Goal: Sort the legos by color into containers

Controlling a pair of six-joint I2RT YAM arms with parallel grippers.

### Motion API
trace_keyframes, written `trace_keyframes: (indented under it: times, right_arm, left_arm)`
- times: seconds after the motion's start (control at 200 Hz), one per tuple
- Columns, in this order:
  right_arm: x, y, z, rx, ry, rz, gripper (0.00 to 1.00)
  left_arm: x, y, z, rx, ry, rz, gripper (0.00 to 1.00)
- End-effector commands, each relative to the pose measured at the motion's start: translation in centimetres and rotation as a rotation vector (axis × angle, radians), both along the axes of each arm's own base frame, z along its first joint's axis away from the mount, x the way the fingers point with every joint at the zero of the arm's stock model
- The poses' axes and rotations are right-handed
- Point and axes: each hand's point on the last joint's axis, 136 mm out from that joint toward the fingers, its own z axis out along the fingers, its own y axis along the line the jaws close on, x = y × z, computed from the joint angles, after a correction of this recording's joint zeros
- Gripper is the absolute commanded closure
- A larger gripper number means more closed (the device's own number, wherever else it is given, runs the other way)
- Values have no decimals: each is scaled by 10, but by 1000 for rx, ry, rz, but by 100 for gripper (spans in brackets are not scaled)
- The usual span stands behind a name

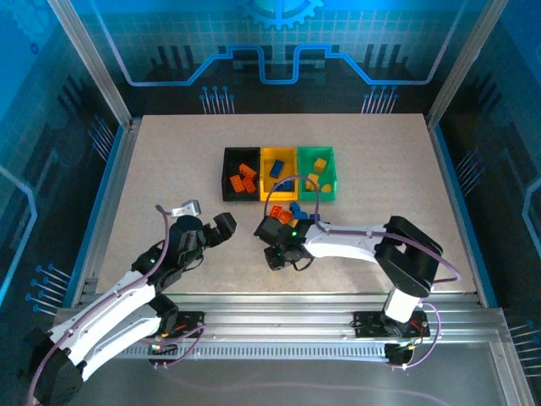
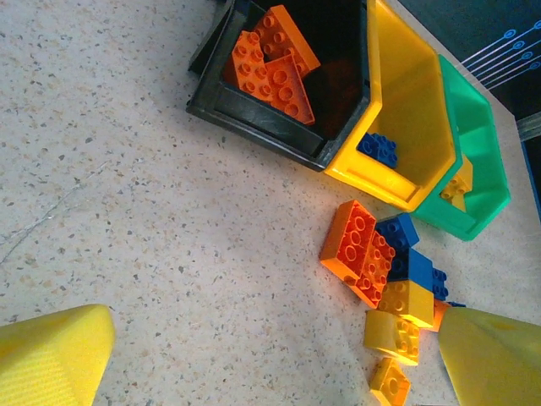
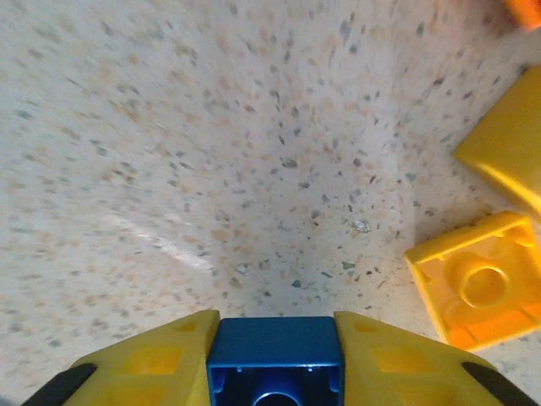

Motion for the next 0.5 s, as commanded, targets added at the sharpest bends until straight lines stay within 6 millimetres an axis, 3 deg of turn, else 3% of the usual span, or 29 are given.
trace_keyframes:
  times: [0.0,0.115,0.235,0.39,0.495]
  right_arm:
    - [44,10,70,138,-156,-36,66]
    - [86,7,105,190,-223,-88,65]
    - [136,1,118,178,-264,-164,65]
    - [196,-7,103,113,-263,-264,64]
    - [225,-9,87,62,-243,-310,63]
  left_arm:
    - [-2,-5,-5,-38,-4,-13,1]
    - [-3,-7,-8,-50,1,-24,1]
    - [-5,-9,-11,-60,16,-31,1]
    - [-8,-14,-14,-76,32,-51,1]
    - [-10,-16,-16,-85,43,-64,1]
